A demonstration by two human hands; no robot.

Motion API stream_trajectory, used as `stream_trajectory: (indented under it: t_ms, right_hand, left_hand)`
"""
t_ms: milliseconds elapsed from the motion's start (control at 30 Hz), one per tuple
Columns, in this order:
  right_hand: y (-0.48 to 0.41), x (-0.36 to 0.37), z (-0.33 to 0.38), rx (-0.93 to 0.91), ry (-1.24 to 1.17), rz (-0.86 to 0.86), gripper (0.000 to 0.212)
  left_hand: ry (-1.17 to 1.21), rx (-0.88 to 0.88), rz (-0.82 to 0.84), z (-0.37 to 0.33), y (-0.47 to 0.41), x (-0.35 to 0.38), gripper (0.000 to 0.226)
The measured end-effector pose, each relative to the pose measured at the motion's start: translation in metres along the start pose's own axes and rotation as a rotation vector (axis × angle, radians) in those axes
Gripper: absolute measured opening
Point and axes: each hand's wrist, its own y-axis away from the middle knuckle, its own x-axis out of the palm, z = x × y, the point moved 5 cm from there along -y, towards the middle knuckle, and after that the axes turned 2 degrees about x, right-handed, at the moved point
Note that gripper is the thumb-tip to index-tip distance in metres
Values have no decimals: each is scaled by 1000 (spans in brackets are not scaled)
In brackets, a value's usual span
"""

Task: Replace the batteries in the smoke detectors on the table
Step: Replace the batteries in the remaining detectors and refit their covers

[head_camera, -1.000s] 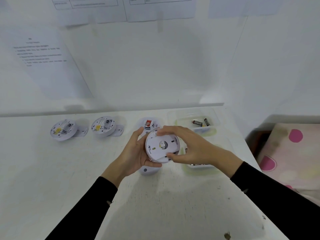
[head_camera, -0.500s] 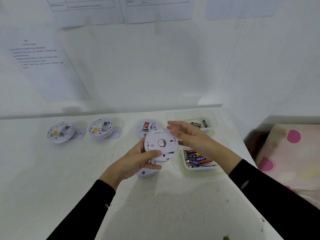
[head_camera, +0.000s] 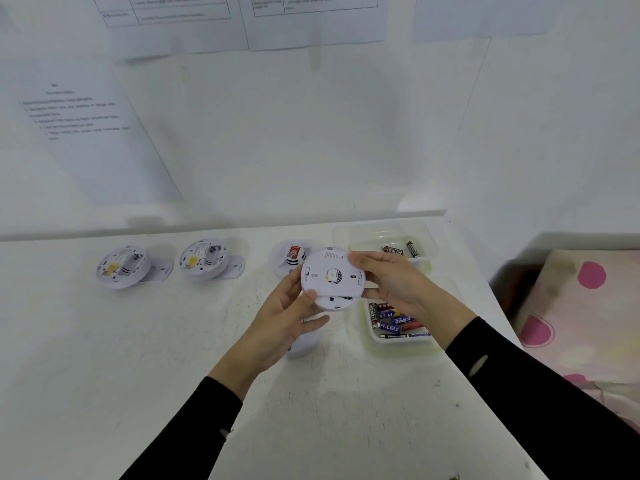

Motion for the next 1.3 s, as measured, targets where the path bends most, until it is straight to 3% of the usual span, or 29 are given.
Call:
stream_trajectory:
  t_ms: [233, 567, 767, 833, 967, 1033, 1167, 1300]
  right_hand:
    - [-2, 5, -1, -12, -51, -33, 11]
    - [-2, 11, -4, -10, -103, 8, 25]
    - [1, 15, -1, -30, -97, 37, 21]
    - [4, 23, 3, -147, -1, 57, 26]
    - [23, 58, 13, -716, 541, 121, 34]
    - [29, 82, 3, -932, 731, 205, 37]
    - [24, 124, -26, -1012, 862, 283, 39]
    - [12, 144, -39, -975, 776, 133, 30]
  left_hand:
    - [84, 99, -169, 4, -3, 9, 38]
    - [172, 174, -413, 9, -2, 17, 35]
    - [165, 126, -436, 11, -1, 13, 35]
    - [198, 76, -430, 5, 1, 5, 36]
    - [205, -185, -364, -10, 10, -33, 55]
    - [167, -236, -342, -20, 17, -59, 53]
    - [37, -185, -385, -27, 30, -109, 32]
    - [-56, -170, -495, -22, 52, -170, 31]
